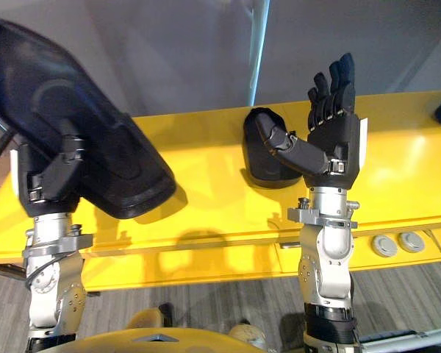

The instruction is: Walk over and take three plastic housings, then place them on the shelf

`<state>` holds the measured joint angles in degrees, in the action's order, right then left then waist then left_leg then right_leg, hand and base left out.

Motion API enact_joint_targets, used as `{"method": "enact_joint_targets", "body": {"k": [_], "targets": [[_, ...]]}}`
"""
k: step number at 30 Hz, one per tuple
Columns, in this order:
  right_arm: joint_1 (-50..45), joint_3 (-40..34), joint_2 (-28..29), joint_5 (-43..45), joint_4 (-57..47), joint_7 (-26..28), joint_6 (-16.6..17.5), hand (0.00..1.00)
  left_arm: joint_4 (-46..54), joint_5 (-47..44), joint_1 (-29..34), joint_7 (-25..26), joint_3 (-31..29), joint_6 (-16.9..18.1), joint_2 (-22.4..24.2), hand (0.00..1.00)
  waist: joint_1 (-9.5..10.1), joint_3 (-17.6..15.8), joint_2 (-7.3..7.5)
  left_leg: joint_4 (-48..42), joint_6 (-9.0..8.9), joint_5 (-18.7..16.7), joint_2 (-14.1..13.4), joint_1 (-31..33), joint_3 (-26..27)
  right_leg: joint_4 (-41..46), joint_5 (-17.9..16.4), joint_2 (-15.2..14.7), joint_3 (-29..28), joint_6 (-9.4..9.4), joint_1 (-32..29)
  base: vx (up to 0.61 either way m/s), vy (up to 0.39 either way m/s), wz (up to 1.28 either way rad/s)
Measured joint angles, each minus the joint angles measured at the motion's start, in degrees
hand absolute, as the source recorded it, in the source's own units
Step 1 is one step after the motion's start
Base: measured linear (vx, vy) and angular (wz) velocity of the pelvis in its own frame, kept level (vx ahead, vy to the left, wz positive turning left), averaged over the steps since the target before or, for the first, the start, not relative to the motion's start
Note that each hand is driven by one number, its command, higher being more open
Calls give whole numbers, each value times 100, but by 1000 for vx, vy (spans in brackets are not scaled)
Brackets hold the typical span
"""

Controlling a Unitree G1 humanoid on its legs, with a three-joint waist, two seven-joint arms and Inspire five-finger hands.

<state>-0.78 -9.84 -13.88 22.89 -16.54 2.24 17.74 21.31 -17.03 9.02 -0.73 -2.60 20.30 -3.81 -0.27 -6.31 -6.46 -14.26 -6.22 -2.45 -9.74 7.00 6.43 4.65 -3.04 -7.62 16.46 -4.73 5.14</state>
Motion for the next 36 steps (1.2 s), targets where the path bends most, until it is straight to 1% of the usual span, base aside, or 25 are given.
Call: {"method": "enact_joint_targets", "body": {"k": [1, 2, 3, 4, 5, 7, 9, 10, 12, 13, 16, 18, 19, 21, 23, 26, 28, 29, 31, 33, 36], "targets": [[-79, 29, 46, 3, -25, 0, -9, 100, 3, 148, -33, 4, 18, -92, -96, 0, -17, 3, 47, 159, 44, 44, 110, -82, 53, 58, -1, -115, -50, 2, -47, 82, 281, -16], [-163, 37, 139, 3, -44, 35, -21, 100, 1, 391, -105, 5, -6, -268, -341, 0, -25, -10, 175, 496, 143, 123, 325, -235, 183, 84, -15, -322, -152, -51, -115, 44, 224, -21], [-221, 35, 186, 6, -86, 95, -59, 100, -10, 549, -144, 6, -45, -470, -555, 0, -36, -46, 246, 778, 199, 202, 479, -390, 308, 70, 15, -462, -244, -98, -142, 38, 211, -23], [-269, 27, 221, 10, -121, 120, -82, 100, -21, 621, -143, -4, -70, -584, -624, 0, -51, -36, 274, 896, 231, 246, 554, -447, 345, 50, 29, -521, -259, -119, -152, 38, 169, -16], [-341, 19, 307, 25, -194, 153, -94, 100, -86, 728, -142, -21, -134, -797, -710, 0, -123, -34, 309, 1066, 327, 326, 666, -540, 407, 12, 58, -621, -278, -165, -140, 48, 141, -7], [-377, 17, 365, 64, -221, 263, -121, 100, -309, 861, -180, -82, -260, -1156, -807, 0, -238, -37, 335, 1205, 377, 368, 755, -618, 457, 10, 89, -689, -294, -205, -147, 58, 110, -8], [-412, 18, 366, 73, -222, 375, -202, 100, -607, 865, -222, -115, -302, -1439, -879, 0, -280, -32, 354, 1308, 368, 413, 761, -692, 495, 5, 136, -692, -314, -279, -147, 51, 30, -14], [-422, 34, 366, 62, -222, 442, -258, 100, -847, 839, -240, -152, -295, -1665, -904, 0, -295, -33, 356, 1439, 348, 459, 749, -778, 538, 0, 138, -667, -368, -280, -153, 48, 5, -16], [-430, 39, 366, 57, -222, 497, -283, 100, -1017, 774, -264, -224, -293, -1826, -910, 0, -303, -33, 357, 1550, 338, 507, 733, -829, 577, -6, 141, -637, -414, -280, -171, 28, -6, -12], [-458, 41, 365, 55, -221, 522, -339, 100, -1076, 501, -319, -282, -280, -1962, -912, 0, -310, -26, 372, 1686, 311, 580, 732, -889, 590, -11, 143, -599, -417, -282, -182, 15, -9, -6], [-461, 153, 323, 49, -220, 525, -449, 100, -1301, 397, -621, -386, -199, -2036, -1041, 0, -308, -25, 382, 1888, 283, 696, 697, -989, 615, -11, 144, -533, -422, -280, -177, 4, -5, -1], [-407, 404, 165, 52, -191, 646, -504, 100, -1848, 328, -1178, -472, -18, -2045, -1292, 0, -313, -25, 389, 1908, 282, 738, 680, -993, 637, -11, 145, -517, -425, -279, -181, -51, -9, -1], [-357, 491, 113, 54, -157, 684, -514, 100, -1995, 310, -1312, -480, 5, -2047, -1334, 0, -322, -24, 392, 1910, 284, 743, 680, -995, 648, -11, 145, -517, -427, -279, -184, -71, 9, -7], [-157, 734, -16, 57, -99, 840, -616, 100, -2569, 137, -1791, -474, 71, -2047, -1438, 0, -375, -26, 401, 1931, 288, 757, 678, -984, 673, -15, 152, -512, -479, -287, -217, -91, 17, -7], [2, 874, -21, 61, 30, 936, -625, 100, -2849, 38, -1966, -440, 84, -2049, -1445, 0, -461, -17, 422, 1933, 289, 783, 669, -963, 691, -27, 163, -502, -510, -304, -245, -85, 14, -7], [161, 938, -51, 67, 225, 1046, -731, 100, -3189, -144, -2194, -295, 238, -2068, -1442, 0, -473, -14, 444, 1936, 281, 831, 619, -904, 748, -91, 224, -447, -572, -263, -324, -64, 5, -10], [191, 937, -77, 67, 303, 1085, -749, 100, -3305, -222, -2375, -243, 319, -2170, -1417, 0, -484, -6, 457, 1936, 277, 886, 595, -813, 742, -96, 235, -418, -572, -254, -412, -55, -9, 1], [193, 943, -120, 67, 312, 1105, -758, 100, -3363, -279, -2478, -207, 371, -2237, -1414, 100, -485, -5, 457, 1936, 281, 932, 586, -758, 734, -104, 263, -408, -566, -260, -459, -44, -11, 1], [273, 990, -181, 71, 352, 1130, -888, 100, -3584, -283, -2703, -106, 423, -2423, -1402, 100, -496, -5, 462, 1937, 269, 964, 555, -716, 734, -144, 352, -367, -580, -250, -500, -35, -8, -5], [352, 1056, -180, 104, 355, 1129, -909, 100, -3723, -283, -2793, 3, 420, -2492, -1404, 100, -523, -5, 469, 1938, 257, 975, 528, -713, 737, -188, 389, -336, -608, -240, -504, -24, -7, -7], [444, 1137, -180, 137, 354, 1133, -936, 100, -4086, -136, -2908, 219, 492, -2575, -1418, 100, -623, -6, 471, 1939, 248, 1008, 493, -713, 734, -186, 392, -303, -612, -238, -504, -36, -11, -2]]}}
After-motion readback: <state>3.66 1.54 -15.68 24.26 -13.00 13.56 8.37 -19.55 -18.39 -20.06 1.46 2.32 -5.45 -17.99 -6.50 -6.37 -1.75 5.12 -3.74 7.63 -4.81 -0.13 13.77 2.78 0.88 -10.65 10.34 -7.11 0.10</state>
